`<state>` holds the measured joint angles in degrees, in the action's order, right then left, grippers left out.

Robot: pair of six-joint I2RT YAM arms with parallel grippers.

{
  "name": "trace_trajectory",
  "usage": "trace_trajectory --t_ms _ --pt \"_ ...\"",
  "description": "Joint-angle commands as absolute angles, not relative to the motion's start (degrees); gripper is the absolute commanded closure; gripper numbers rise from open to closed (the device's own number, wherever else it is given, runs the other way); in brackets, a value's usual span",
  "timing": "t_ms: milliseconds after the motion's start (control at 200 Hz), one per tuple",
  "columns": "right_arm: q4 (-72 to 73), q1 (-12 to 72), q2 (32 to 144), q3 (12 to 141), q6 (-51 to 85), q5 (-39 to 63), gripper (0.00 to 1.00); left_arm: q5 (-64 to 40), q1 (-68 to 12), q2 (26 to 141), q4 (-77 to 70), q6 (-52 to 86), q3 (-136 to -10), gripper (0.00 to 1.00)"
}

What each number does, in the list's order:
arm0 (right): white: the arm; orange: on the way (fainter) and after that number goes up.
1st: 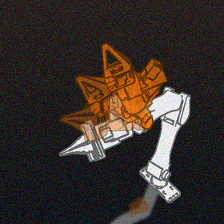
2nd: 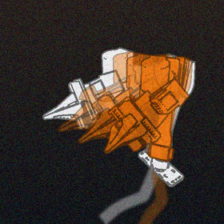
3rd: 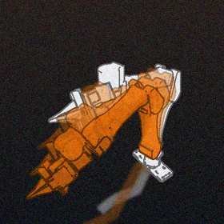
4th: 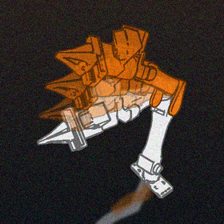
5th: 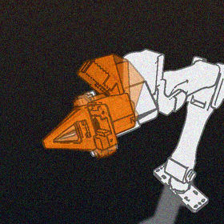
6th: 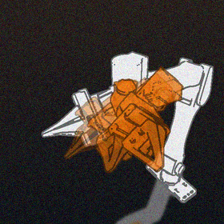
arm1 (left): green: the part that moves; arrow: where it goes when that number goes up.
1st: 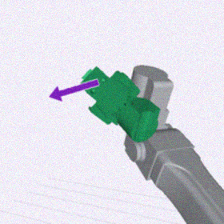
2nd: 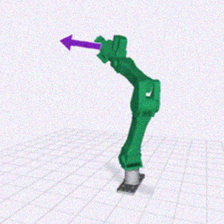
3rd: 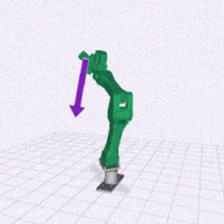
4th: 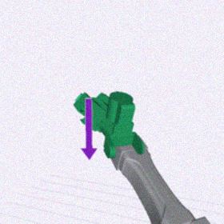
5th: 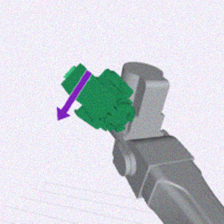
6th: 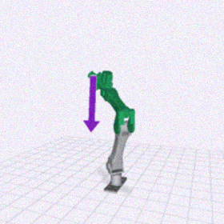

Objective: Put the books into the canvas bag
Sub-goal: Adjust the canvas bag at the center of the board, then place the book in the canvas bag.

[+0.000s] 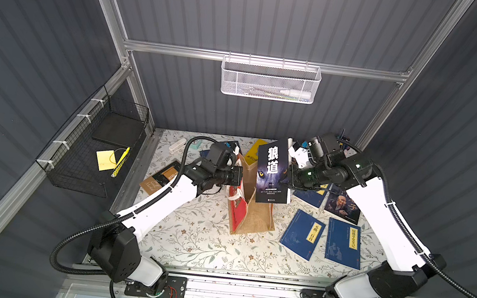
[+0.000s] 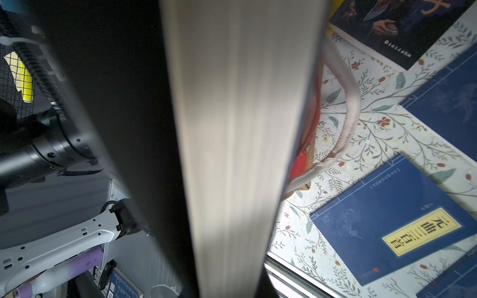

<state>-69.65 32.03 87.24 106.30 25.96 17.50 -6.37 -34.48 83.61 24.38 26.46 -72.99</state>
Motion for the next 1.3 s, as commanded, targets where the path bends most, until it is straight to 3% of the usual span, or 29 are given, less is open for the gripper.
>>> trace_trajectory --t_ms 0,335,610,1036,1296 --pt "-72.24 32.01 88.14 113.13 22.85 14.73 1.00 -5.63 -34.89 82.08 24.98 27.20 -73.43 1.00" --pt "-74.29 31.34 94.02 126.56 20.66 13.41 1.00 -6.68 -34.87 82.22 24.74 26.78 -73.80 1.00" --pt "-75.39 35.07 99.59 123.55 17.26 14.82 1.00 -6.59 -34.89 82.31 24.61 28.50 -73.17 1.00" --pt "-79.33 38.19 89.98 107.31 17.16 15.16 1.00 -1.01 -34.74 82.68 26.72 35.11 -73.35 1.00" --pt "-83.23 38.94 96.54 111.46 17.96 12.34 1.00 -4.18 -34.80 82.99 24.03 37.05 -72.51 1.00"
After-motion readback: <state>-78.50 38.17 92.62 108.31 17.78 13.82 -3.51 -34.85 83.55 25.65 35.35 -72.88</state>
